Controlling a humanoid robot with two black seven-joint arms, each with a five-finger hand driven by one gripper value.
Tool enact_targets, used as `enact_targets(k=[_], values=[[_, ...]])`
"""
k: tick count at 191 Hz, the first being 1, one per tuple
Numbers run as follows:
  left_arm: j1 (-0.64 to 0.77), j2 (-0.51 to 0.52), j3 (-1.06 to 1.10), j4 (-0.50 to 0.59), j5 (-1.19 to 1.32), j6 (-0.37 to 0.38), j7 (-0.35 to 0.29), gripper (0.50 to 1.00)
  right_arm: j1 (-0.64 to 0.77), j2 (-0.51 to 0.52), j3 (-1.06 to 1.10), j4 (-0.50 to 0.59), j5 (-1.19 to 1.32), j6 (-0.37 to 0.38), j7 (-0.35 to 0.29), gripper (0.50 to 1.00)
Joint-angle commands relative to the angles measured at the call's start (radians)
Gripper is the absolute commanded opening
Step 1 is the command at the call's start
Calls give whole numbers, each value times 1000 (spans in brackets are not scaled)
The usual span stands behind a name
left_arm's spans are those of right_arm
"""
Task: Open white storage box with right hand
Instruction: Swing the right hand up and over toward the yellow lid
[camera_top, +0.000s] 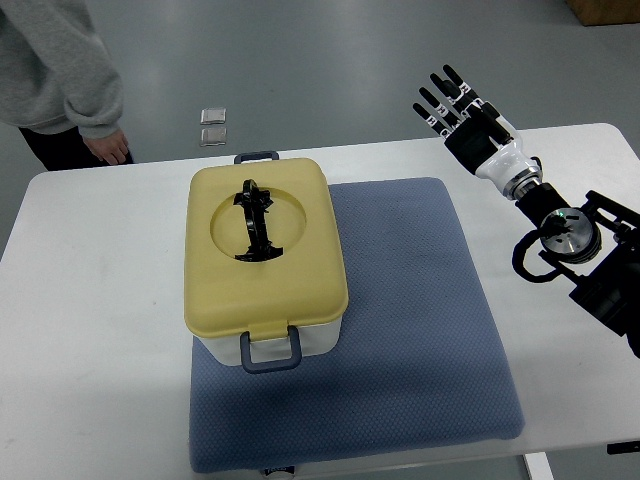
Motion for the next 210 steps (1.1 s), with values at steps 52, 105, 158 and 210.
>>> enact_targets(k=[52,105,158,210], values=[[0,0,0,2,-2,7,0,1000,5,-8,-3,1,-57,0,-2,926],[0,0,0,2,-2,7,0,1000,141,-107,-29,14,-629,13,-20,924],[0,0,2,0,0,0,0,1000,511,-219,-294,123,-1537,141,-29,926],[0,0,2,0,0,-2,0,1000,925,-201,-660,394,-1692,149,-25,926]])
